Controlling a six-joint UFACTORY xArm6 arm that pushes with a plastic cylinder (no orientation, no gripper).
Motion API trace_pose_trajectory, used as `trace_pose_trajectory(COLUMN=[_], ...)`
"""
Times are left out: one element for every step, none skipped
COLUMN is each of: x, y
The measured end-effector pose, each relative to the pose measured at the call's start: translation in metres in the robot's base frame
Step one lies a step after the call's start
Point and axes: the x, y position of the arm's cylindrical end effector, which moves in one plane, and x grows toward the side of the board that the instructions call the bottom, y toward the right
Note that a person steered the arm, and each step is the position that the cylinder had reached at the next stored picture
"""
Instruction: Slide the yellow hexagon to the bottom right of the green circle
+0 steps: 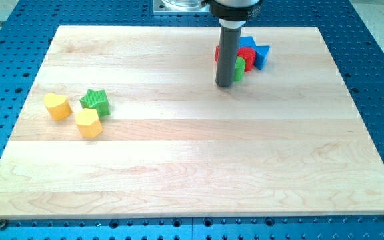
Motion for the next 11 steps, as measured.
trace_pose_trajectory(x=[0.093,0.138,0.109,0.101,0.103,0.108,0.117,0.137,0.127,0.089,0.103], y=[-0.064,-0.218,-0.293,-0.231,-0.149,-0.127,-0.168,-0.118,-0.075,-0.037,-0.044])
